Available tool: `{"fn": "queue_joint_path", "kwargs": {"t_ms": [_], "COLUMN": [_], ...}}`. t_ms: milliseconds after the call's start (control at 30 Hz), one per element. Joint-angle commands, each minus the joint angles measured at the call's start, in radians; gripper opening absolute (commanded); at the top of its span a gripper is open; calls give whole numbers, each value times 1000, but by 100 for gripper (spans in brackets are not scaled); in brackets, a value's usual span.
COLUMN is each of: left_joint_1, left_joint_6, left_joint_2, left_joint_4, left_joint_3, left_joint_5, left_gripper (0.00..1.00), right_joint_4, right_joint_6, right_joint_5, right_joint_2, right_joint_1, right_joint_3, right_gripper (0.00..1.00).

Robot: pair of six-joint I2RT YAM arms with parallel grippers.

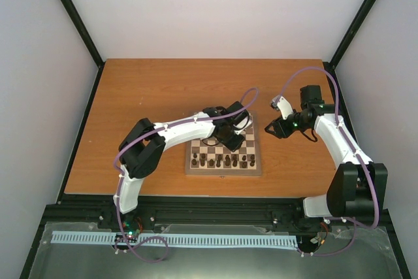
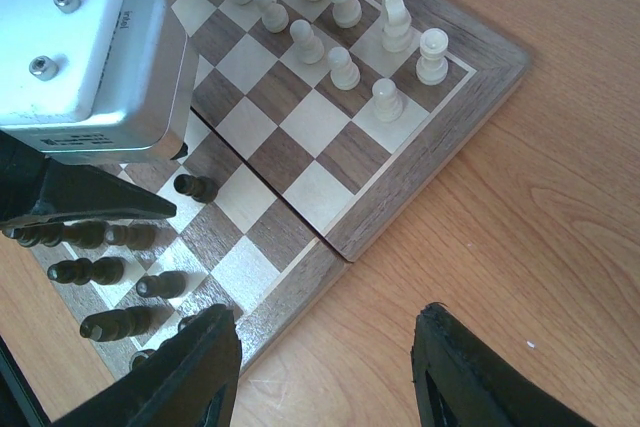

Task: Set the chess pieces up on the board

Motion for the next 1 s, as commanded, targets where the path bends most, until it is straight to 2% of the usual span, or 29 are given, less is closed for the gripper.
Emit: {"fn": "queue_joint_path", "kwargs": {"t_ms": [0, 167, 600, 733, 967], "left_joint_1": [-11, -11, -11, -9, -8], "left_joint_6": [-7, -12, -10, -9, 36], "left_joint_2": [18, 25, 56, 19, -108], "left_joint_4": [-5, 16, -14, -18, -81], "left_joint_3": [50, 56, 93, 81, -6], "left_joint_5": [-4, -6, -12, -36, -132], "left_gripper": [36, 33, 16, 11, 9], "right_joint_4": [-5, -7, -11, -12, -13], "right_joint_6": [-17, -17, -26, -27, -31], "right_joint_5": [-12, -14, -19, -21, -28], "right_joint_2": [17, 22, 33, 34, 38], "right_joint_1": [-9, -9, -7, -8, -8], "right_joint_3": [-8, -9, -8, -7, -8], "right_gripper": [48, 48, 48, 48, 48]}}
